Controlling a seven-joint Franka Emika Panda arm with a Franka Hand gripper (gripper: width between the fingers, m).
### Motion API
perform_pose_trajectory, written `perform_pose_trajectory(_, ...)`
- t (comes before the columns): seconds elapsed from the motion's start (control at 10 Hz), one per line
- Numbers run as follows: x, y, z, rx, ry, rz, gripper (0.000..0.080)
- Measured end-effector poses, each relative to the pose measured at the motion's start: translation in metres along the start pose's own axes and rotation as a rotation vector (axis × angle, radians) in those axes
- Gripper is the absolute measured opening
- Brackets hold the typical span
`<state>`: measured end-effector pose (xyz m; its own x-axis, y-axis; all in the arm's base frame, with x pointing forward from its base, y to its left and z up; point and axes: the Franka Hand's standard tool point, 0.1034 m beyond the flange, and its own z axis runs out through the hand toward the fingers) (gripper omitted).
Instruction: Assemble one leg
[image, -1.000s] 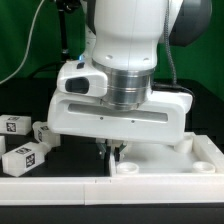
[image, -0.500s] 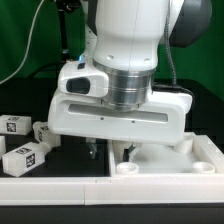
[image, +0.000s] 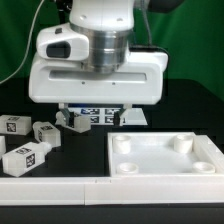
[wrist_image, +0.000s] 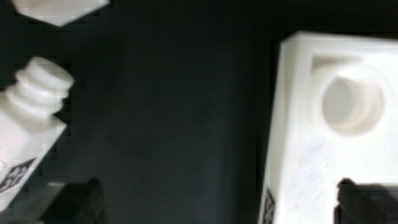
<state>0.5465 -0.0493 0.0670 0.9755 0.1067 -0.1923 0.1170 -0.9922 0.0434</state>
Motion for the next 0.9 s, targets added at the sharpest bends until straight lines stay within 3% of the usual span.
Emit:
perform_pose_trajectory(0.4,0.001,0.001,0.004,-0.003,-0.004,-0.017,0.0649)
perform_pose_trajectory(0.5,-0.005,0.011,0.013,-0.005,-0.018,-0.067,0.0649)
perform_pose_trajectory(0.8,-0.021,0.037,0.012,-0.053,-0.075,-0.251,0.0649)
perform_pose_trajectory(0.9,-0.029,0.04,0.015,-0.044,-0.113,-0.249,0.0649)
